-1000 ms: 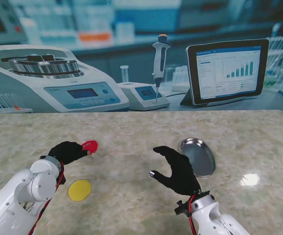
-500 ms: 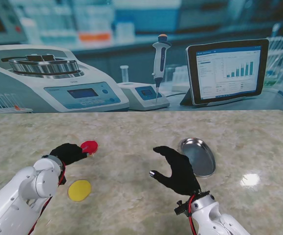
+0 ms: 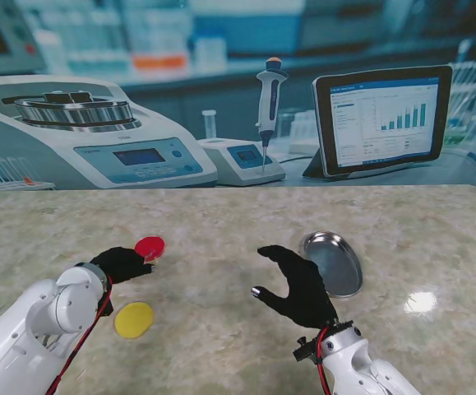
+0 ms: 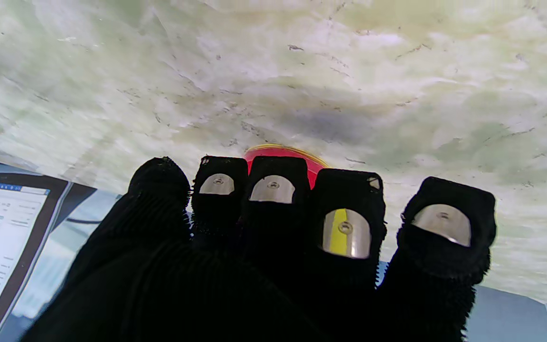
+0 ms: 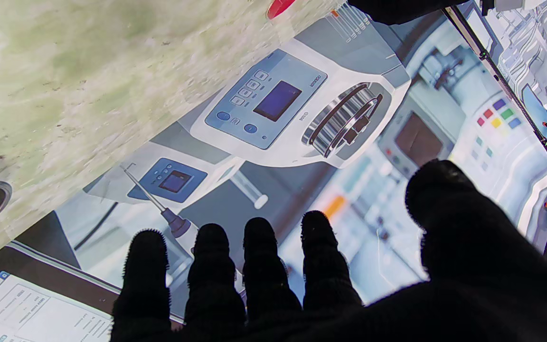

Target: Line a culture dish with filter paper and press it flat with a glass rod

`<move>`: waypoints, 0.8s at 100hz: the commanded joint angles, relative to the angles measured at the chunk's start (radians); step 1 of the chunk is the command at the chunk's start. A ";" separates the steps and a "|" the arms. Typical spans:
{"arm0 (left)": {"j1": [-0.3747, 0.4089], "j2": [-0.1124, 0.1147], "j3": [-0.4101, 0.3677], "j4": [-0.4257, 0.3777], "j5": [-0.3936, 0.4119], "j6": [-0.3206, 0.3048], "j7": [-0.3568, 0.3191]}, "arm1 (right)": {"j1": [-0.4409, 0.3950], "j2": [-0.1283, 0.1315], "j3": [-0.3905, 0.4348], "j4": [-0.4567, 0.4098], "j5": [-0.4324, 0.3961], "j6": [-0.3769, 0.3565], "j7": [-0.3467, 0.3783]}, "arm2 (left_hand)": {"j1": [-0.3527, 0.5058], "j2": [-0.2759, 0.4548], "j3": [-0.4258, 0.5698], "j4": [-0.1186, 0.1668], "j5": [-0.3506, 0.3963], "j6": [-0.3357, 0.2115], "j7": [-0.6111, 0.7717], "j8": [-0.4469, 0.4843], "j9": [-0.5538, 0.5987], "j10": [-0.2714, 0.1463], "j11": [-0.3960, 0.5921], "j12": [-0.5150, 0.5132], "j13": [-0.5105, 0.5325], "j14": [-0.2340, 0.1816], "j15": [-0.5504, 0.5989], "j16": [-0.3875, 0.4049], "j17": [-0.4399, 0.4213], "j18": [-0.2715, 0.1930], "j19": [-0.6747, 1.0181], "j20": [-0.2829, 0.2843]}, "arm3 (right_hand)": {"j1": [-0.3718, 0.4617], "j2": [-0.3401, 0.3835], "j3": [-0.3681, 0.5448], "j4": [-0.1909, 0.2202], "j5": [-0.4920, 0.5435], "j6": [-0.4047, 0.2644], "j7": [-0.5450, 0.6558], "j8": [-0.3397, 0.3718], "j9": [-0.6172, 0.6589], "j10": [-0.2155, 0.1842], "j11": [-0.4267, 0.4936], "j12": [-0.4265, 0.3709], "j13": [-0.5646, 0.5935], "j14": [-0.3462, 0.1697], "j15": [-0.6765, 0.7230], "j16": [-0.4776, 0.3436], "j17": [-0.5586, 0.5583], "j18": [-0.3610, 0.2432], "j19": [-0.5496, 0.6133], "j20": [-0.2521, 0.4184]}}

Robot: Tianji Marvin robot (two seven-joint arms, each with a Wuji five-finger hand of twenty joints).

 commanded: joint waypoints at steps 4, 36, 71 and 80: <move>0.012 0.003 -0.006 -0.022 -0.015 -0.006 -0.021 | -0.008 -0.005 -0.002 -0.008 0.002 0.005 -0.002 | 0.018 0.027 -0.019 0.020 0.032 0.085 0.052 0.026 0.056 -0.128 0.069 -0.007 0.058 -0.050 0.074 -0.014 0.030 0.031 0.103 -0.025 | 0.001 0.027 0.001 0.018 -0.019 0.002 0.005 -0.012 -0.012 -0.001 0.005 -0.001 -0.032 -0.031 -0.019 -0.016 -0.004 -0.031 0.016 -0.011; 0.030 -0.009 -0.040 -0.042 -0.021 -0.033 0.049 | -0.008 -0.005 -0.003 -0.008 0.002 0.005 -0.001 | 0.020 0.025 -0.021 0.019 0.029 0.087 0.051 0.026 0.053 -0.127 0.069 -0.007 0.055 -0.050 0.073 -0.016 0.028 0.029 0.104 -0.028 | 0.002 0.025 0.002 0.018 -0.018 0.002 0.005 -0.012 -0.012 0.000 0.006 -0.001 -0.032 -0.031 -0.019 -0.016 -0.004 -0.031 0.015 -0.011; 0.005 -0.010 -0.024 0.002 -0.006 0.001 0.059 | -0.007 -0.004 -0.004 -0.008 0.001 0.006 0.000 | 0.019 0.027 -0.023 0.019 0.030 0.085 0.052 0.026 0.053 -0.127 0.069 -0.007 0.055 -0.050 0.073 -0.016 0.028 0.029 0.104 -0.030 | 0.001 0.025 0.004 0.018 -0.019 0.003 0.005 -0.012 -0.012 0.000 0.006 -0.001 -0.032 -0.031 -0.019 -0.016 -0.004 -0.031 0.015 -0.011; 0.000 -0.009 -0.015 0.015 -0.006 0.012 0.055 | -0.008 -0.004 -0.004 -0.009 0.001 0.007 0.001 | 0.019 0.027 -0.023 0.019 0.030 0.086 0.052 0.026 0.053 -0.127 0.069 -0.007 0.055 -0.050 0.073 -0.016 0.028 0.029 0.105 -0.031 | 0.001 0.024 0.005 0.018 -0.019 0.003 0.005 -0.012 -0.012 0.000 0.006 -0.001 -0.032 -0.031 -0.018 -0.016 -0.004 -0.031 0.016 -0.011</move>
